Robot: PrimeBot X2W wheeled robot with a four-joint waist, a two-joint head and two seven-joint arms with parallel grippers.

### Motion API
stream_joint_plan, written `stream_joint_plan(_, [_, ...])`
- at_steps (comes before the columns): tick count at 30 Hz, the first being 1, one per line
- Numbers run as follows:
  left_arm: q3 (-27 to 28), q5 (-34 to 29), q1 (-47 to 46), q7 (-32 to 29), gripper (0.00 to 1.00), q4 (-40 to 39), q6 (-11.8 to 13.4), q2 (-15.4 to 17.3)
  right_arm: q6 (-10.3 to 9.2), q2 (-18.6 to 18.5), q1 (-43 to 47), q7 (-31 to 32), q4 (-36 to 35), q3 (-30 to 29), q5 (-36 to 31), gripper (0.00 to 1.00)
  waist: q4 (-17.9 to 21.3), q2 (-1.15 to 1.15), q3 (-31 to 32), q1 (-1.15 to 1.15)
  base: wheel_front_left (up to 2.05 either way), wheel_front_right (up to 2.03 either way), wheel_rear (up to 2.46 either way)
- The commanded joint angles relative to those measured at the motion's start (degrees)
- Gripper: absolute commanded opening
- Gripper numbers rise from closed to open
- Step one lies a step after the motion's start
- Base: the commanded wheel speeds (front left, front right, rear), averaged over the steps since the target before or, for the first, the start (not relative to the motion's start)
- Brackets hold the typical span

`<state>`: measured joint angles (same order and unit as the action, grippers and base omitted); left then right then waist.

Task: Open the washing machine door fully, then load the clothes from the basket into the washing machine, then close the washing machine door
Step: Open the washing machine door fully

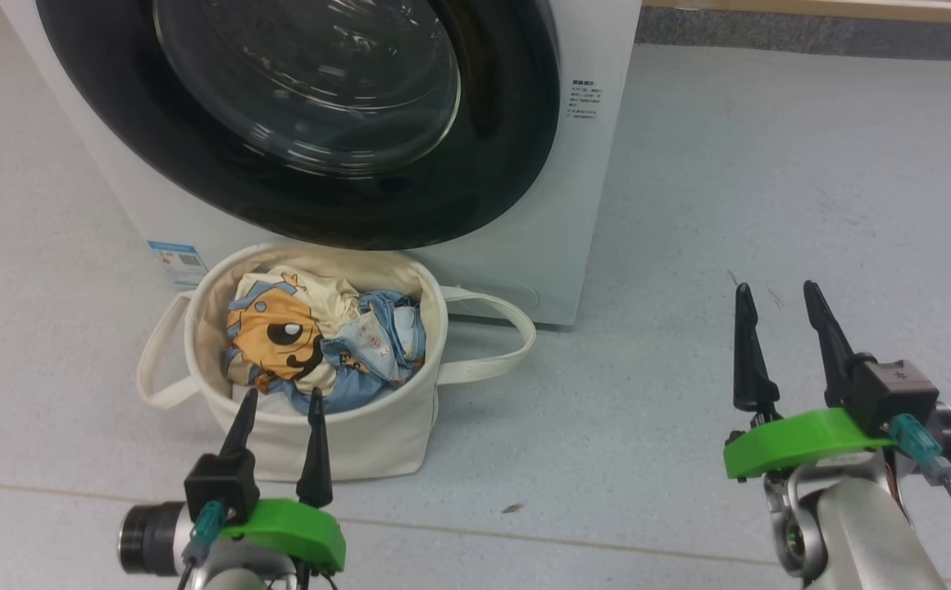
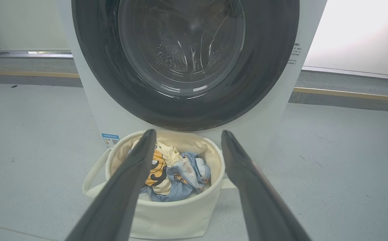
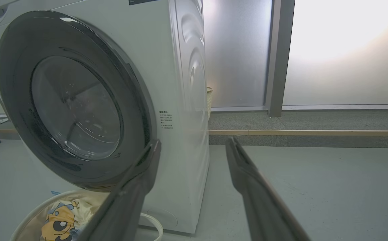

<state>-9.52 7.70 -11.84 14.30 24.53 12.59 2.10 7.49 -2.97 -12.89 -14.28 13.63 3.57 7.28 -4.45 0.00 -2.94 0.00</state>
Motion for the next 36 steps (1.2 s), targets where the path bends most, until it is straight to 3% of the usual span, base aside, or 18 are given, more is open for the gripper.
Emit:
stream_joint_plan(1, [1.57, 0.37, -2.23, 0.70, 1.00, -1.55, 0.12, 0.77, 0.00, 0.09, -1.56, -0.72, -1.97, 1.33, 0.46, 1.00, -0.02, 0.00, -0.08, 0.00, 0.00, 0.00, 0.00])
stream_joint_plan(9, [0.98, 0.90, -2.61, 0.70, 1.00, -1.36, 0.10, 0.77, 0.00, 0.09, -2.35, -0.72, -1.41, 1.81, 1.43, 1.00, -0.26, 0.00, -1.27, 0.00, 0.00, 0.00, 0.00])
stream_joint_plan(10, [0.88, 0.93, -2.74, 0.70, 1.00, -1.37, 0.09, 0.77, 0.00, 0.09, -2.61, -0.72, -1.30, 1.98, 1.68, 0.14, -0.32, 0.00, -1.58, 0.00, 0.00, 0.00, 0.00])
stream_joint_plan(11, [0.79, 0.95, -2.88, 0.70, 1.00, -1.38, 0.08, 0.77, 0.00, 0.09, -2.92, -0.72, -1.07, 2.01, 2.53, 0.00, -0.39, 0.00, -1.88, 0.00, 0.00, 0.00, 0.00])
stream_joint_plan(16, [0.38, 1.03, -3.82, 0.70, 1.00, -1.54, 0.02, 0.77, 0.00, 0.09, -6.27, -0.72, 2.51, 2.31, 14.73, 0.00, -0.81, 0.00, -4.05, 0.00, 0.00, 0.00, 0.00])
stream_joint_plan(21, [-0.53, 1.48, -5.33, 0.70, 1.00, -1.97, 0.05, 0.77, 0.00, 0.09, -14.62, 0.31, 11.62, 5.33, 36.96, 0.00, -1.47, 0.00, -8.12, 0.00, 0.00, 0.00, 0.00])
stream_joint_plan(24, [-1.30, 1.85, -6.87, 0.70, 1.00, -2.42, 0.21, 0.77, 0.00, 0.09, -22.13, 4.27, 14.95, 5.22, 47.61, 0.00, -1.87, 0.00, -12.00, 0.00, 0.00, 0.00, 0.00])
stream_joint_plan(34, [-4.82, 4.81, -13.18, 0.70, 1.00, -4.68, 1.53, 0.77, 0.00, -1.94, -41.51, 19.64, 20.34, 0.79, 65.98, 0.00, -4.98, 0.00, -23.89, 0.00, 0.00, 0.00, 0.00])
stream_joint_plan(36, [-5.88, 5.74, -14.80, 0.70, 1.00, -5.16, 1.99, 0.77, 0.00, -2.48, -46.04, 25.09, 20.87, -0.76, 71.46, 0.00, -6.03, 0.00, -26.63, 0.00, 0.00, 0.00, 0.00])
